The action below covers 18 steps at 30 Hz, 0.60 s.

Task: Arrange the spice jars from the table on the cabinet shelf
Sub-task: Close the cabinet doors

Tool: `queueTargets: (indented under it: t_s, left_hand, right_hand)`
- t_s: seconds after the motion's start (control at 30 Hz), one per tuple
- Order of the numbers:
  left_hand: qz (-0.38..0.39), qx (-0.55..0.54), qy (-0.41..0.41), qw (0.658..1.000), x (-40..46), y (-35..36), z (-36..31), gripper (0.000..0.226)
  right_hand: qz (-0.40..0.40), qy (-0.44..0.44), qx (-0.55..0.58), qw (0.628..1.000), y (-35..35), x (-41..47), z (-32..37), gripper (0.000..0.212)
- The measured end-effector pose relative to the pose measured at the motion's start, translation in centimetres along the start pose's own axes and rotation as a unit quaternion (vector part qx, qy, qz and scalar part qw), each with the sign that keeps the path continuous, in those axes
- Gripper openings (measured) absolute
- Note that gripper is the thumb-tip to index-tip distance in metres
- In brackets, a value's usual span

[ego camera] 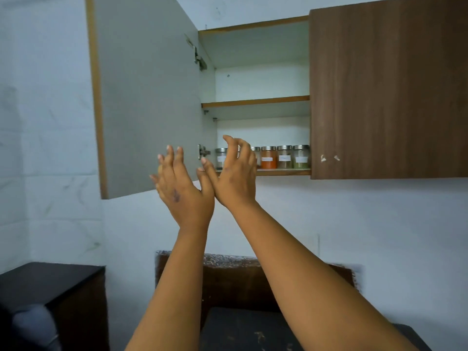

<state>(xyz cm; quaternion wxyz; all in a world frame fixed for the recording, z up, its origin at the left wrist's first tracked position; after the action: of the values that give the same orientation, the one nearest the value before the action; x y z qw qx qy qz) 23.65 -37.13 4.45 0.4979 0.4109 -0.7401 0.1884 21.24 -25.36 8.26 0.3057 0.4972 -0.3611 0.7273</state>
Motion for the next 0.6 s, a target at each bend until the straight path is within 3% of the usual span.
queueTargets:
  t_s: [0.17, 0.3, 0.43, 0.53, 0.6]
  left_hand:
    - [-0.065, 0.108, 0.004, 0.992, 4.4, -6.0, 4.0, 0.06]
    - [-0.01, 0.135, -0.061, 0.989, 7.2, -7.9, 7.8, 0.071]
    - [0.065, 0.033, -0.118, 0.99, 8.5, -6.9, 10.7, 0.059]
    - [-0.003, -0.011, -0.097, 0.995, 8.0, -7.6, 10.1, 0.039]
    - [-0.023, -0.05, -0.085, 0.995, 7.4, -7.6, 9.2, 0.027]
  right_hand:
    - [0.044, 0.01, 0.089, 0.995, 4.2, 0.2, 6.9, 0.071]
    - [0.158, 0.01, 0.095, 0.983, 8.1, -0.1, 10.5, 0.078]
    - [0.22, 0.047, 0.109, 0.968, 11.0, -0.9, 11.2, 0.068]
    - [0.172, 0.067, 0.125, 0.975, 10.4, -0.9, 10.3, 0.065]
    - [0.166, 0.093, 0.233, 0.954, 9.9, -1.0, 9.5, 0.063]
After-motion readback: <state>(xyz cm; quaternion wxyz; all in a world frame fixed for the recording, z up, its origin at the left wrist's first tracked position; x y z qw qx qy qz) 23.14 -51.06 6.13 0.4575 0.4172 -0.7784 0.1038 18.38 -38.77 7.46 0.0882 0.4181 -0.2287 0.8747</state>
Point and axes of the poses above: each hand's wrist, its own x-axis towards the middle knuckle, its own y-axis out of the palm, z = x × y, the point moved 6 cm from there along x, towards the middle knuckle, and after that the axes turned 4 degrees about z, right-handed, at the moved point
